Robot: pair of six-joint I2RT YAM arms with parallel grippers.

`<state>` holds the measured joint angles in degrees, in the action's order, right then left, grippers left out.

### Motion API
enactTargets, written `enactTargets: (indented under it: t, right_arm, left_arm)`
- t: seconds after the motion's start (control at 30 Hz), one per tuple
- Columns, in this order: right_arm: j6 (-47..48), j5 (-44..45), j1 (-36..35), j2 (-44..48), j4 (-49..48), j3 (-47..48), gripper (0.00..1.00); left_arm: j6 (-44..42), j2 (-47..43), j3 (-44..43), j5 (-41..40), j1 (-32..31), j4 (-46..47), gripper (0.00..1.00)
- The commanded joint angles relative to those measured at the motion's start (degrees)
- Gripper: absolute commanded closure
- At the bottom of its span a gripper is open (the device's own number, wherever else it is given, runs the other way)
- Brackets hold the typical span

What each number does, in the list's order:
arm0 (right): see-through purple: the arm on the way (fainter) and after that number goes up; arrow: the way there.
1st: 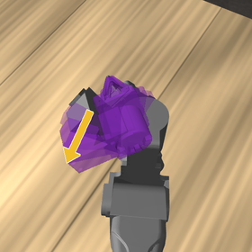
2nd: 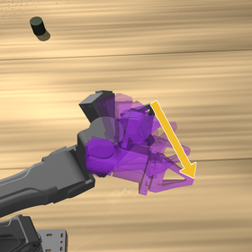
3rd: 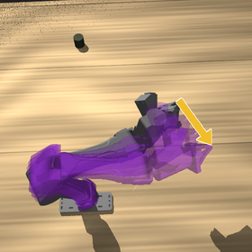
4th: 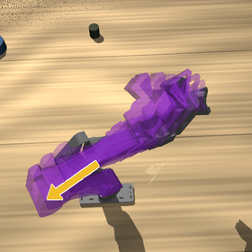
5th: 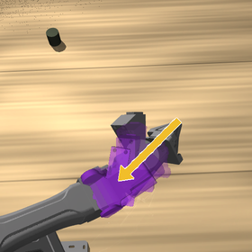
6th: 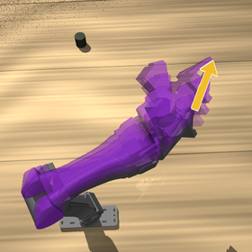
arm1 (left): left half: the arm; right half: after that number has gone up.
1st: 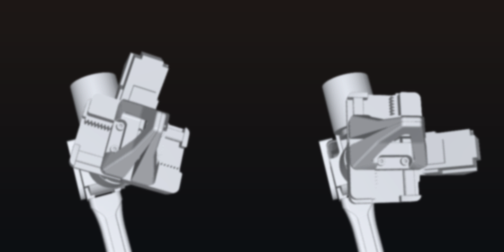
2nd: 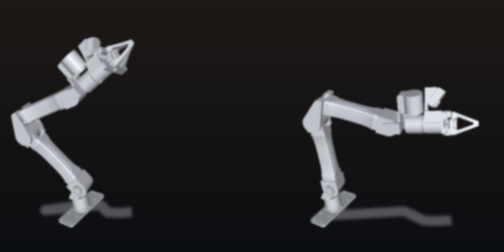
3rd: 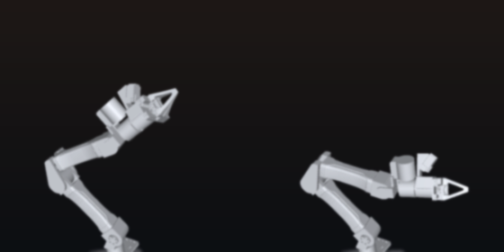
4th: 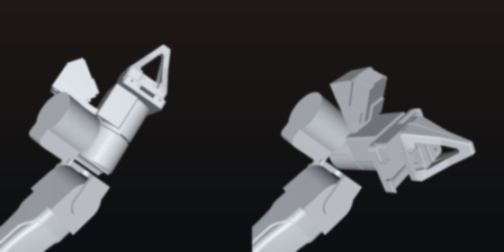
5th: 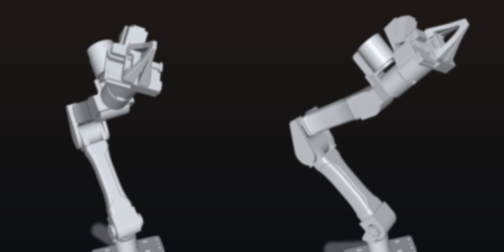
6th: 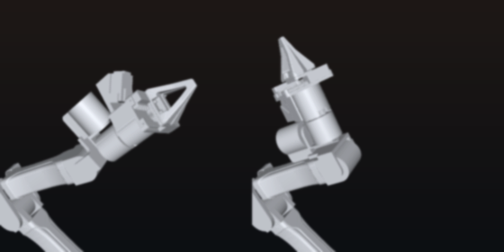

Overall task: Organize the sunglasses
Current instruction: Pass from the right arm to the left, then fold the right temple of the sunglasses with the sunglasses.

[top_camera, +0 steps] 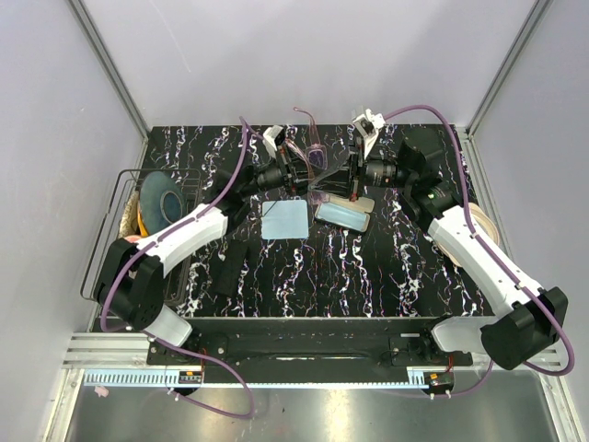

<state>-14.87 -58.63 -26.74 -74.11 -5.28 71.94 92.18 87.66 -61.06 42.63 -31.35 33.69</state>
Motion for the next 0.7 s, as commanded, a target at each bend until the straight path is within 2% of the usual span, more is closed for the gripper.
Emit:
enactTargets:
  t: [0.0,0.1,0.2,0.23,0.37,0.47,0.67]
  right_arm:
    - [-2.96,7.99,-0.50,0.98,1.84,0.30,0.97]
    - [-5.69,10.81,-0.50,-0.07,2.82,0.57,0.93]
    - [-8.06,12.49,-0.50,-0.86,3.08,0.66,0.80]
    - [-8.41,12.40,-0.50,-0.60,2.82,0.57,0.65]
    - [-7.10,14.50,-0.59,-0.51,3.86,0.30,0.43]
    - [-6.57,15.99,-0.50,-1.04,5.01,2.15,0.42]
    - [-5.08,22.94,-0.42,-2.80,12.04,6.19,0.38]
  left_arm:
    - [-12.01,-1.87,-3.72,0.17,-0.37,-2.39,0.84]
    - [-19.91,-2.93,-3.81,-0.61,-0.37,-5.12,0.84]
    - [-24.75,-3.89,-3.46,-1.06,-0.37,-8.02,0.83]
    - [-25.73,-4.25,-3.28,-1.06,-0.29,-8.64,0.83]
    - [-30.03,-6.44,-2.31,-2.11,-0.37,-10.13,0.79]
    - [-33.46,-7.94,-2.75,-2.82,-0.20,-13.65,0.78]
    - [-36.54,-9.96,-2.31,-0.62,-0.11,-13.30,0.76]
